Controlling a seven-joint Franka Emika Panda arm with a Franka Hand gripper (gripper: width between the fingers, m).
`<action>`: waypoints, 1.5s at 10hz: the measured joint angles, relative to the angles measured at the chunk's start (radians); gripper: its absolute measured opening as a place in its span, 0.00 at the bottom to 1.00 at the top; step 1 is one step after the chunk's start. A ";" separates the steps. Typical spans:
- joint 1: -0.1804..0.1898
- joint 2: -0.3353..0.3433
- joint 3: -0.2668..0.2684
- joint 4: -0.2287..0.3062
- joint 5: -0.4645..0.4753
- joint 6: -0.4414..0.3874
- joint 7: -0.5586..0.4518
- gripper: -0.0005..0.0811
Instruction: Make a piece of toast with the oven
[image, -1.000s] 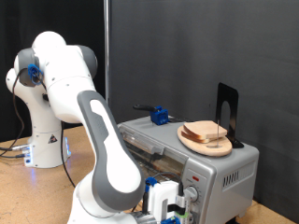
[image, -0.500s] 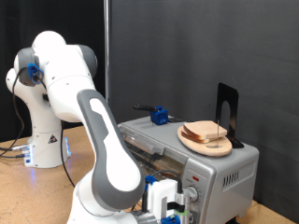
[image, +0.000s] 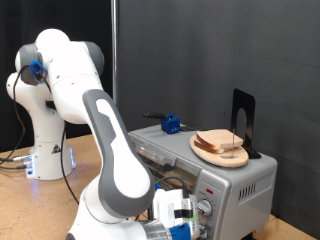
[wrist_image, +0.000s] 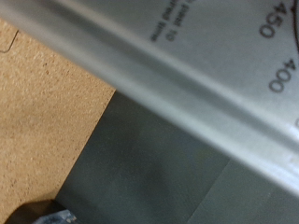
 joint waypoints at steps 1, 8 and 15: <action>0.000 -0.006 0.001 -0.011 0.007 0.009 -0.033 0.15; 0.001 -0.032 0.002 -0.056 0.053 0.035 -0.265 0.16; 0.000 -0.033 0.002 -0.059 0.059 0.036 -0.318 0.16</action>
